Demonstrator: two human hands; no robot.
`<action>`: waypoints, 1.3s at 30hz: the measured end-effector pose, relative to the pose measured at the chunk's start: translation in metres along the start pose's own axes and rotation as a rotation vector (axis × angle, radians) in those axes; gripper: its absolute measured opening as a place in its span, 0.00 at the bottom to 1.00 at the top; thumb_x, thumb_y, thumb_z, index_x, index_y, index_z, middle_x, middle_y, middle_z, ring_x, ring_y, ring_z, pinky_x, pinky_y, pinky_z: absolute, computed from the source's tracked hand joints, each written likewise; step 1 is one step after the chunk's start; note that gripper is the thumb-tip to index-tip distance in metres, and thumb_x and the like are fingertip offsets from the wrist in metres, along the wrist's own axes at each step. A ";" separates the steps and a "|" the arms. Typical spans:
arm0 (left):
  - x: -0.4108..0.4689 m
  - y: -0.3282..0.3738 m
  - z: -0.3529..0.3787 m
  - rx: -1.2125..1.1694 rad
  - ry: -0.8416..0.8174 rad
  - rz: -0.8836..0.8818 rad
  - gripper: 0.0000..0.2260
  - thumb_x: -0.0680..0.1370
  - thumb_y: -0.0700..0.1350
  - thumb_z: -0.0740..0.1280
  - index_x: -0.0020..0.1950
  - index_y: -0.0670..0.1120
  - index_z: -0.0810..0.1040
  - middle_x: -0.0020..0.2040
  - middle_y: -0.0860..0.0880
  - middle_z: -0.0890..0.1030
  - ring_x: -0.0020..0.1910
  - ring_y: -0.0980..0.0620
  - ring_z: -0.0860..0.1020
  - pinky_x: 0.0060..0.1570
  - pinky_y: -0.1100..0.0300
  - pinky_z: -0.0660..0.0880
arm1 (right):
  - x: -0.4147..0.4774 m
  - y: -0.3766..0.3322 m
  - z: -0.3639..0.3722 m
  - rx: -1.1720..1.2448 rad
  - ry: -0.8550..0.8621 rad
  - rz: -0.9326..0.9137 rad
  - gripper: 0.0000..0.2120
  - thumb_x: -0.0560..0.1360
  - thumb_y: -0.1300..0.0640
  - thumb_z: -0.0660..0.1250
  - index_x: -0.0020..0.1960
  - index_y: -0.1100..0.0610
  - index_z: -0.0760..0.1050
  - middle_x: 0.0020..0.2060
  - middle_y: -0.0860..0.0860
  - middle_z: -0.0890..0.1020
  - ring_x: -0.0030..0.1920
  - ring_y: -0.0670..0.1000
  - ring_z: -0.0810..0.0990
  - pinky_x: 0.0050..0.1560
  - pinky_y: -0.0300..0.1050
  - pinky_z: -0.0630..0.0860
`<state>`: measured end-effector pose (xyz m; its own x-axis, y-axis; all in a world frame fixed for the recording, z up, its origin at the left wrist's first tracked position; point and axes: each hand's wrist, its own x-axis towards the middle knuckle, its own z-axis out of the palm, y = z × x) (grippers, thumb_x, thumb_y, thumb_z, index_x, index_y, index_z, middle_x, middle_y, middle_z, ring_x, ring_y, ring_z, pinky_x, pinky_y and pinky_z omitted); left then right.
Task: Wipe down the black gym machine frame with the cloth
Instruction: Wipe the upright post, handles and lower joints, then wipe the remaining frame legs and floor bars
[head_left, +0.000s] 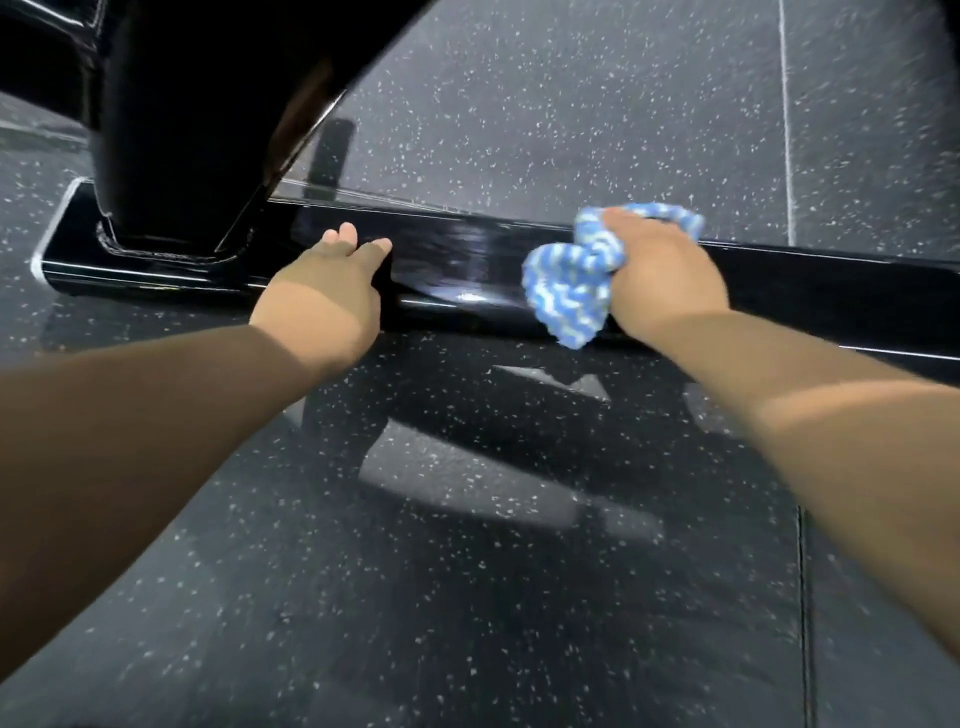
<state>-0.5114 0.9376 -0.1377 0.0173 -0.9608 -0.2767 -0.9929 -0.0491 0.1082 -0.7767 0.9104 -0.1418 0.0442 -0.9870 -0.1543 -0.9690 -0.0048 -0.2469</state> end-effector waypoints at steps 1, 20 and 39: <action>0.000 0.006 -0.002 -0.042 0.023 -0.033 0.24 0.81 0.39 0.52 0.77 0.50 0.58 0.79 0.44 0.54 0.77 0.47 0.54 0.71 0.53 0.57 | -0.003 0.021 -0.007 -0.047 0.016 0.101 0.12 0.72 0.62 0.58 0.53 0.54 0.74 0.49 0.56 0.79 0.53 0.62 0.77 0.45 0.48 0.70; -0.009 0.006 0.002 -0.831 0.358 -0.238 0.14 0.80 0.44 0.56 0.59 0.49 0.78 0.32 0.53 0.71 0.25 0.57 0.68 0.33 0.63 0.65 | -0.004 -0.057 0.026 -0.005 0.031 -0.016 0.26 0.74 0.62 0.60 0.72 0.55 0.62 0.72 0.53 0.65 0.67 0.57 0.67 0.64 0.48 0.62; -0.037 0.007 0.009 -0.705 0.249 -0.101 0.10 0.77 0.42 0.60 0.49 0.56 0.76 0.46 0.54 0.76 0.35 0.54 0.72 0.45 0.59 0.70 | -0.040 -0.009 0.063 -0.308 0.217 -0.613 0.34 0.72 0.65 0.59 0.77 0.58 0.55 0.76 0.57 0.61 0.66 0.62 0.69 0.71 0.58 0.61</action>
<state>-0.5204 0.9752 -0.1356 0.2131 -0.9717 -0.1023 -0.6764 -0.2222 0.7022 -0.7544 0.9604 -0.1936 0.5838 -0.8019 0.1273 -0.8115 -0.5815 0.0580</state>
